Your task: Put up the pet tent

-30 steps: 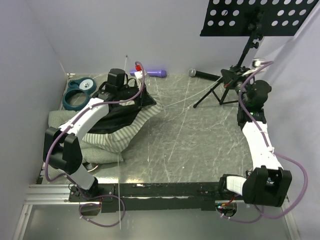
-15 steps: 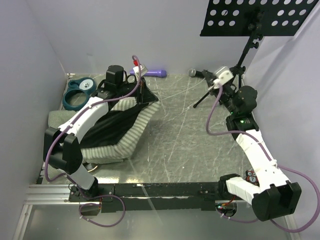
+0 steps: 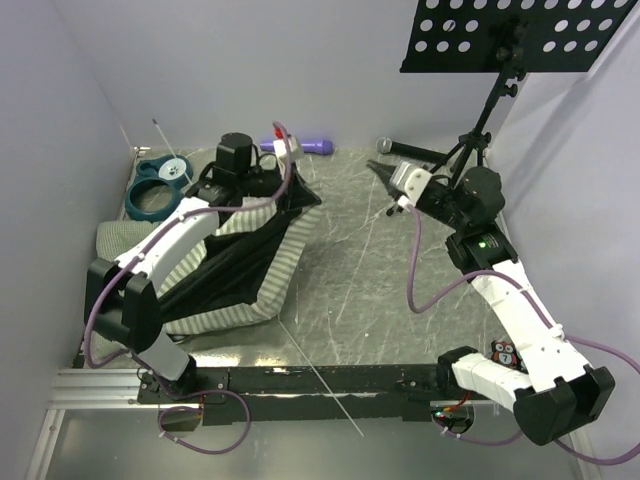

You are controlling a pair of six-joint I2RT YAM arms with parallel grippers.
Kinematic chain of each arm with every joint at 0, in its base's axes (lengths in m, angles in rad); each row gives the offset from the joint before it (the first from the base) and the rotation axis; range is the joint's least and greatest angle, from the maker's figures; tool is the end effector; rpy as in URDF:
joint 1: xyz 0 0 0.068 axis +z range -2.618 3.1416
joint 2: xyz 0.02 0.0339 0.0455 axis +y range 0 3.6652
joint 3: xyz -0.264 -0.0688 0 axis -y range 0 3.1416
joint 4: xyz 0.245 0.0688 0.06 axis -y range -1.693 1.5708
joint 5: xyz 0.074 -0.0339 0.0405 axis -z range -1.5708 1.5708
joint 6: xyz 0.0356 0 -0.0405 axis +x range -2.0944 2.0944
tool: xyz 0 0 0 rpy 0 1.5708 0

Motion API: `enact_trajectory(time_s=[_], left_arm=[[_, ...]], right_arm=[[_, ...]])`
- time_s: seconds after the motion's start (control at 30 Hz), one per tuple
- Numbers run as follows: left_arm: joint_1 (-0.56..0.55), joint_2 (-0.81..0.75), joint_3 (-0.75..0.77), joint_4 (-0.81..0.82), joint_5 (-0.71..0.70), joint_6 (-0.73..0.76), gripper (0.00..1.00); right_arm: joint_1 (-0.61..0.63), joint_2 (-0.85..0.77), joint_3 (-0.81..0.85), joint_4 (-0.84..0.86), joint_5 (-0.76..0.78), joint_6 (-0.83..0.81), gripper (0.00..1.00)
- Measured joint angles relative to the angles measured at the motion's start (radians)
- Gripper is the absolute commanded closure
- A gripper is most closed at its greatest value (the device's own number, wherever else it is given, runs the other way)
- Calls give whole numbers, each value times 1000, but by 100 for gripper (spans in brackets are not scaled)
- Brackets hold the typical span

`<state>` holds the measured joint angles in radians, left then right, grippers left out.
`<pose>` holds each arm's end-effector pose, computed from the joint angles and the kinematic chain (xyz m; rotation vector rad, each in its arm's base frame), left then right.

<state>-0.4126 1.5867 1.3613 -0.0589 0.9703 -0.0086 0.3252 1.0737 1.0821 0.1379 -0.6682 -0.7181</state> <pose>0.3242 -0.1740 0.3548 1.0329 1.5823 -1.1813 0.2198 0.0974 0.4225 -1.1456 0.9018 0.1547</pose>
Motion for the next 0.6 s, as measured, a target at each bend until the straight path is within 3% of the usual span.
enact_trajectory(time_s=[0.17,0.27,0.6], left_arm=[[-104,-99,-46,-130,-49,266,99],[-146,-186,-105,-140,-87,346,99],[-157,-249,-149,-125,-148,402,99]], right_arm=[[60,24,24,-111,-116,-48,100],[102,39,23,-153,-156,-74,100],[173,80,10,-168,-150,-149,100]])
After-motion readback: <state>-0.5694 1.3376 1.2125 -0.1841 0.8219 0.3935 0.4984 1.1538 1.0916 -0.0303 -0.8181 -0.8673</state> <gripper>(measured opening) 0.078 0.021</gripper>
